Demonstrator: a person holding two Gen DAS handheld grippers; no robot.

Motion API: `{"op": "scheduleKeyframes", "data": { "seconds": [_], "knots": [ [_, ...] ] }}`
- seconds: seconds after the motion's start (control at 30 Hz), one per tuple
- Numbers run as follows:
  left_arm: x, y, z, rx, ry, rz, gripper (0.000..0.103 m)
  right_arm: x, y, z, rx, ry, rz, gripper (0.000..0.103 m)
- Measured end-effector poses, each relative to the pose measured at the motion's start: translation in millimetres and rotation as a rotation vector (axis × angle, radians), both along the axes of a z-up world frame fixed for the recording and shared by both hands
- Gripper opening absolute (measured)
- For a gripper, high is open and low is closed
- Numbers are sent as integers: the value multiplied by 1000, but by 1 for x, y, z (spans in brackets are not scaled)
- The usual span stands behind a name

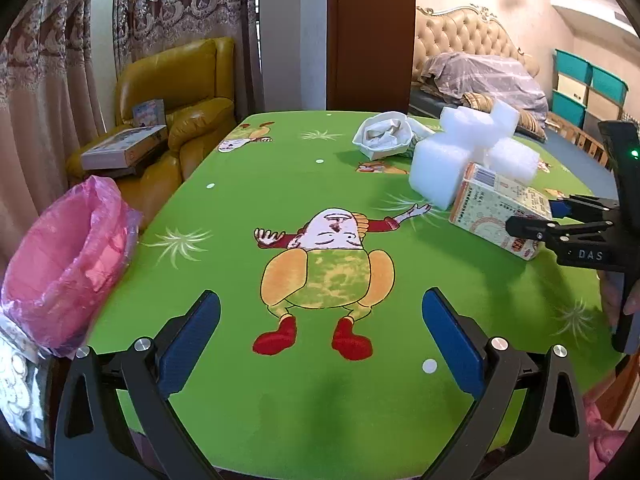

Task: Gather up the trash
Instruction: 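Grasp the cardboard tea box with the right gripper, then grasp a white foam block with the left gripper while the right gripper holds the tea box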

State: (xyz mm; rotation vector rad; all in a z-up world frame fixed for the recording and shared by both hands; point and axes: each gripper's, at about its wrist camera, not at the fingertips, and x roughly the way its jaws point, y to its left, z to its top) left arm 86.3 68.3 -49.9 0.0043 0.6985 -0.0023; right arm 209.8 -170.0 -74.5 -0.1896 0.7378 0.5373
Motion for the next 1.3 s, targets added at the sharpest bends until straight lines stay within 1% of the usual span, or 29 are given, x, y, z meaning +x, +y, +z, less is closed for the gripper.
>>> {"op": "scheduleKeyframes", "data": {
  "seconds": [0.13, 0.27, 0.33, 0.4, 0.47, 0.53, 0.67, 0.8, 0.93, 1.03, 1.17, 1.3],
  "knots": [
    [3, -4, 3, -10, 23, 8, 95, -28, -8, 1, -10, -21, 31, 57],
    [7, -20, 5, -21, 37, -18, 95, -53, -34, -3, 11, 0, 20, 57],
    [10, -31, 5, -9, 40, -43, 95, -64, -53, -4, 38, 15, -3, 57],
    [11, -46, 5, 9, 41, -77, 95, -75, -75, -4, 49, 11, -36, 57],
    [13, -62, 6, 19, 44, -116, 95, -83, -95, -5, 62, 6, -83, 57],
    [16, -74, 5, 10, 49, -146, 95, -89, -119, -6, 79, 1, -149, 57],
    [26, -105, 2, -26, 74, -218, 95, -91, -151, -7, 58, -21, -270, 57],
    [33, -131, -3, -22, 83, -268, 95, -92, -174, -7, 36, -57, -361, 57],
    [34, -151, -11, -18, 96, -309, 95, -90, -200, -11, 70, -61, -433, 57],
    [32, -160, -13, -22, 97, -330, 95, -91, -210, -14, 109, -60, -449, 57],
    [27, -169, -13, -25, 85, -364, 95, -92, -208, -15, 101, -76, -455, 57],
    [31, -180, -17, -11, 92, -382, 95, -92, -206, -14, 105, -83, -459, 57]
  ]
}}
